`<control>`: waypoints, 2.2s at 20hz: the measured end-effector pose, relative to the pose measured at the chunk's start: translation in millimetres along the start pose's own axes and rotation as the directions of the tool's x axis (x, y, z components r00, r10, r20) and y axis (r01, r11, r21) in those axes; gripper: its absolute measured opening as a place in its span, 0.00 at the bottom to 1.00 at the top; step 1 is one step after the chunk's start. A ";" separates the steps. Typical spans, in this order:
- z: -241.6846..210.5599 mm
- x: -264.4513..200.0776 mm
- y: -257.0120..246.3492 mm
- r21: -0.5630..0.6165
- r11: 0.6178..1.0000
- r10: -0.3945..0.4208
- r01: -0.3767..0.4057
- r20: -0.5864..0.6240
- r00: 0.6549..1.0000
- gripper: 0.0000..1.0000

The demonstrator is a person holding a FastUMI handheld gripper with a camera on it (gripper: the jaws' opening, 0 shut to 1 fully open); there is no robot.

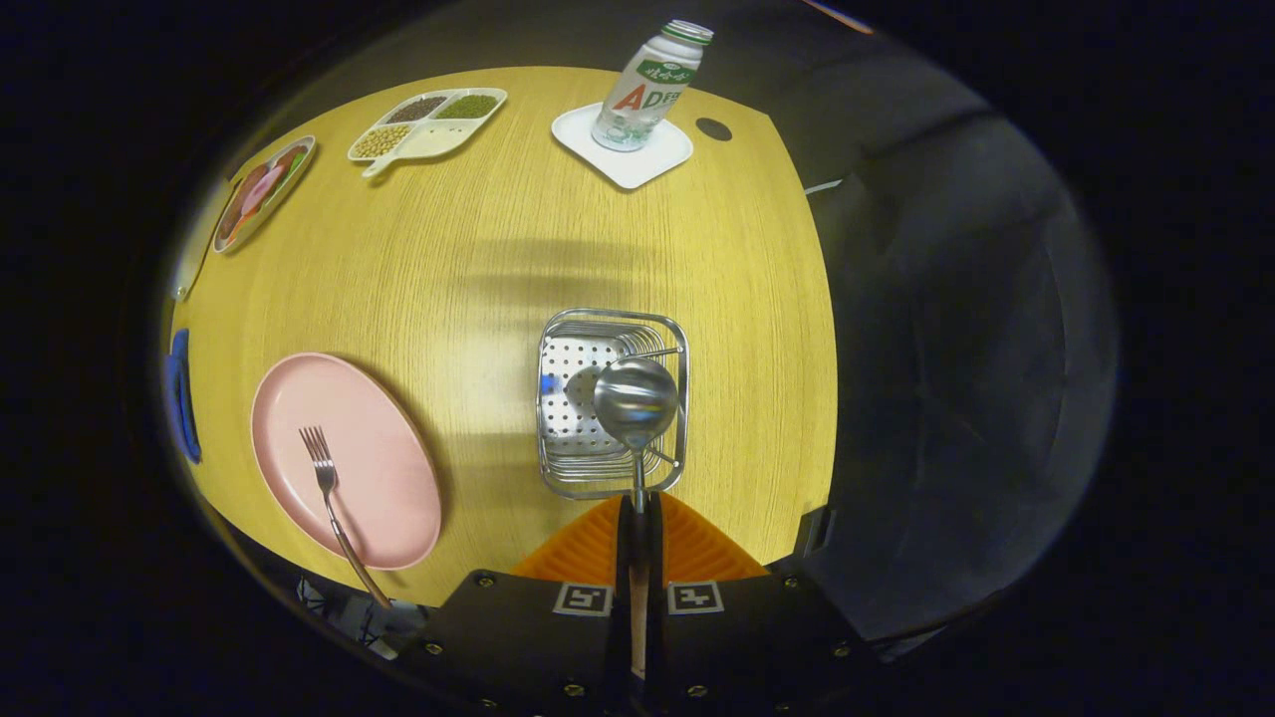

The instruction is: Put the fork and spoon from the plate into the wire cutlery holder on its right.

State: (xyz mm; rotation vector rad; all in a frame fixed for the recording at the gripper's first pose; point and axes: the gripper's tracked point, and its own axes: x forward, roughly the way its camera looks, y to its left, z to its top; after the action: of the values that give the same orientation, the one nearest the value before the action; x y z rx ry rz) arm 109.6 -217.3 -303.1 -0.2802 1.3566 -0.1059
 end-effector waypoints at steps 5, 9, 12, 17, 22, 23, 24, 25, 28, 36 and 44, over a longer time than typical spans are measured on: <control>2.4 0.0 4.3 0.021 0.999 0.046 -0.046 -0.012 0.999 0.09; 9.2 -9.9 9.4 0.075 0.994 0.082 -0.084 0.024 0.996 0.18; 10.0 -17.0 13.1 0.098 0.990 0.097 -0.101 0.048 0.994 0.18; 10.1 -40.2 16.5 0.155 0.982 0.085 -0.106 0.140 0.987 0.18; 23.2 -89.8 14.5 0.223 0.970 0.008 -0.096 0.365 0.931 0.18; 27.9 -102.8 15.7 0.238 0.966 -0.006 -0.103 0.418 0.908 0.18; 33.2 -116.1 14.6 0.253 0.962 -0.028 -0.106 0.475 0.879 0.18; 37.3 -130.3 14.2 0.266 0.958 -0.049 -0.110 0.526 0.849 0.18; 45.5 -170.8 13.4 0.287 0.950 -0.108 -0.120 0.666 0.738 0.18; 52.7 -255.5 47.4 0.228 0.952 -0.100 -0.204 0.862 0.497 0.18; 38.1 -233.0 121.0 0.109 0.970 0.031 -0.219 0.835 0.550 0.18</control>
State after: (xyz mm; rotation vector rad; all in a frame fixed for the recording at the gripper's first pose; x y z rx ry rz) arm 86.4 -40.7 -106.5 -0.0284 0.3837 0.0201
